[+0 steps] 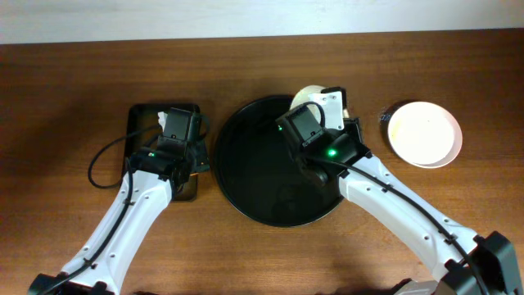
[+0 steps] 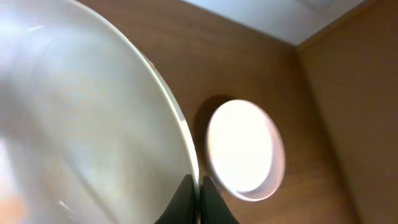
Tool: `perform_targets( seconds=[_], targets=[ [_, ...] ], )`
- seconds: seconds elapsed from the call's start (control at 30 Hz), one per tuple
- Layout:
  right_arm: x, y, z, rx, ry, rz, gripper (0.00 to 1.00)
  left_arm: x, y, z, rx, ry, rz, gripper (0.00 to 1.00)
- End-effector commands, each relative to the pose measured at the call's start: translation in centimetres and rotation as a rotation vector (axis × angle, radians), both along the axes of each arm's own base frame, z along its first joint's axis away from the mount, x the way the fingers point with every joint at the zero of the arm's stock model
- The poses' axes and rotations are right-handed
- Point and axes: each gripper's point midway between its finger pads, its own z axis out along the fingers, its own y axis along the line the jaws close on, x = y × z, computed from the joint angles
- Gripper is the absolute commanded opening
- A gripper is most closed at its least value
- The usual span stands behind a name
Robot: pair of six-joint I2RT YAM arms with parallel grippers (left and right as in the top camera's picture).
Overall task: Clean dirty plates on tray and stack at the side
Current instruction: 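Carry the last plate right and stack it on the plate pile, then lower the sponge into the small dark tray and release it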
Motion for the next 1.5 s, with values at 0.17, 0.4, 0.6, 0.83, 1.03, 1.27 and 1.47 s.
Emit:
perform_targets(
  seconds=[0.17,0.4,0.6,0.83,1.03,1.27,1.47],
  targets=[
    [1.3,-10.2,0.9,0.459,0.109,-0.264,0.04,0.3,0.1,1.2,-0.009,-0.036,0.003,0.0],
    [-0.2,-24.9,-1.6,0.758,0.013,-0.627,0.04,0.3,0.9,1.3,0.037,-0.042,0.015,0.0],
    [-0.7,-30.9,-6.7,0.744,0.027,-0.808,0.04,0.1,0.9,1.2,0.039,-0.032,0.014,0.0],
    [-2.0,-30.2,-8.6,0.783,0.125,-0.828,0.45,0.1,1.0,1.2,0.04,-0.032,0.014,0.0],
    [-1.3,-21.3,-2.6,0.822,0.221,-0.364,0.5,1.2,3.4,1.4,0.047,-0.022,-0.158,0.0],
    [-3.0,-3.7,-0.2,0.742,0.423,0.12,0.53,5.0,5.6,-2.9,0.074,-0.01,-0.293,0.0],
    [-3.3,-3.0,-0.2,0.738,0.439,0.136,0.53,3.3,5.7,-11.4,0.048,0.222,-0.298,0.0]
  ],
)
